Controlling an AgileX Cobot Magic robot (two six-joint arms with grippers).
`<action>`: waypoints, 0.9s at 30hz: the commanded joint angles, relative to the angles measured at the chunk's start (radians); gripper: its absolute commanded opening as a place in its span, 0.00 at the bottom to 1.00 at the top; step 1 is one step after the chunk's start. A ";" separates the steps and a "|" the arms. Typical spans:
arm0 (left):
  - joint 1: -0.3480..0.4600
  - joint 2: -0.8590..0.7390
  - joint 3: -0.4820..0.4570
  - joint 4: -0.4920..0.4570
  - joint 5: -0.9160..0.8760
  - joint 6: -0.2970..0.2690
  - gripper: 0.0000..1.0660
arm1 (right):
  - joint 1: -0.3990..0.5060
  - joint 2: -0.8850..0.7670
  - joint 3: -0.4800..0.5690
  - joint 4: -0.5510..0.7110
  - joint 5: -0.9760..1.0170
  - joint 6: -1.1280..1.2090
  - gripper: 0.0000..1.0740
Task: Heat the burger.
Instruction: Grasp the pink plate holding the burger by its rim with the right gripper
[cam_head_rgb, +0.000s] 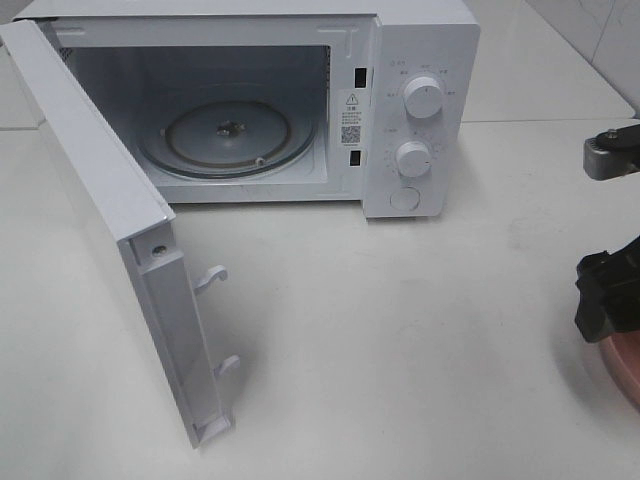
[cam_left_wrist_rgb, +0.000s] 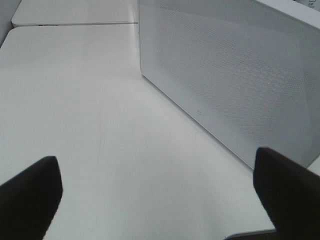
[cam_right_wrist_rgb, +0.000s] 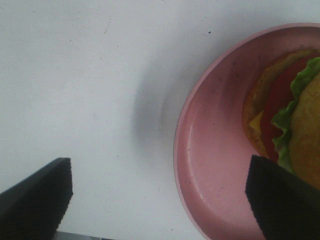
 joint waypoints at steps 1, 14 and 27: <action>0.002 -0.007 0.000 -0.009 0.002 -0.003 0.91 | -0.010 0.027 0.013 -0.031 -0.038 0.022 0.83; 0.002 -0.007 0.000 -0.009 0.002 -0.003 0.91 | -0.010 0.144 0.072 -0.140 -0.125 0.097 0.81; 0.002 -0.007 0.000 -0.009 0.002 -0.003 0.91 | -0.010 0.315 0.076 -0.151 -0.198 0.101 0.80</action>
